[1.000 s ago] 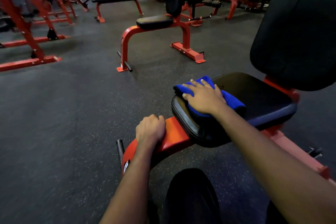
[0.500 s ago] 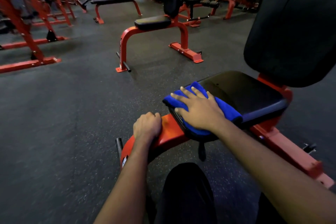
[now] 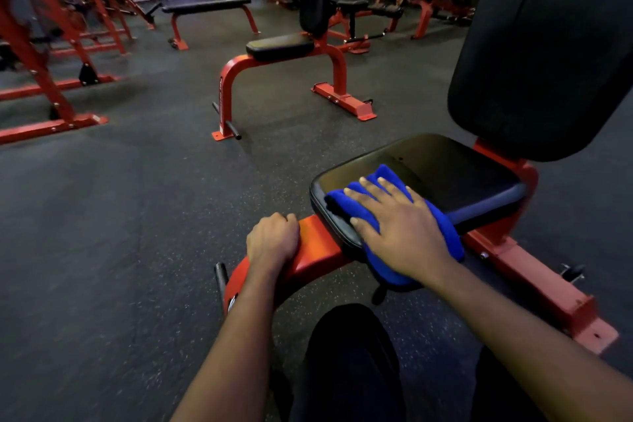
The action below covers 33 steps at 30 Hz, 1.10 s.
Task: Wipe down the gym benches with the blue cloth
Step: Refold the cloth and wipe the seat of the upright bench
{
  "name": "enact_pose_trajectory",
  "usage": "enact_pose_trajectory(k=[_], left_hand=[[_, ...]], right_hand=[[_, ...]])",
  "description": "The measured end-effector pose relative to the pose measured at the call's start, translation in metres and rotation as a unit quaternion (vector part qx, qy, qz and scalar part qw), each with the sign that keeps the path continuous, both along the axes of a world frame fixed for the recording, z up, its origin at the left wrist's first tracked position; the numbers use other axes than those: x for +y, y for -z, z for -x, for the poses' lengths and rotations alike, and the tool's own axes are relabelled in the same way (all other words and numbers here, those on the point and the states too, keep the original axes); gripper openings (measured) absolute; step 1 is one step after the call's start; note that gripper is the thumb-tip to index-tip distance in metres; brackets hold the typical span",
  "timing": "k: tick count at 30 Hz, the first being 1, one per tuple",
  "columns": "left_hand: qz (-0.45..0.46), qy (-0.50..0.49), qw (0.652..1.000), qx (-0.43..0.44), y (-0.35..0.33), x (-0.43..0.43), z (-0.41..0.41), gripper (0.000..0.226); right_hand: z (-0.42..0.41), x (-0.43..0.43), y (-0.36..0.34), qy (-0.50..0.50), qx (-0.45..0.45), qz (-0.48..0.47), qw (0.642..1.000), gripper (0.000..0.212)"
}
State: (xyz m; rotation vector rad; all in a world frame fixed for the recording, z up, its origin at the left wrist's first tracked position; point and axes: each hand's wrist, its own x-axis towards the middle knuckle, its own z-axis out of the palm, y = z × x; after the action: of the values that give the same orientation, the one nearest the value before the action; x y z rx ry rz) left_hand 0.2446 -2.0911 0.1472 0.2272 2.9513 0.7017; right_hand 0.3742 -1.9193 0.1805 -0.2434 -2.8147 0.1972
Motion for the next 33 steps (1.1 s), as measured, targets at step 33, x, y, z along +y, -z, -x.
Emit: enact_pose_trajectory(k=[33], left_hand=[[0.024,-0.019,1.000,-0.006,-0.002,0.006,0.001,0.046]], right_hand=[[0.050,-0.022,-0.019,0.033,-0.079,-0.004,0.996,0.055]])
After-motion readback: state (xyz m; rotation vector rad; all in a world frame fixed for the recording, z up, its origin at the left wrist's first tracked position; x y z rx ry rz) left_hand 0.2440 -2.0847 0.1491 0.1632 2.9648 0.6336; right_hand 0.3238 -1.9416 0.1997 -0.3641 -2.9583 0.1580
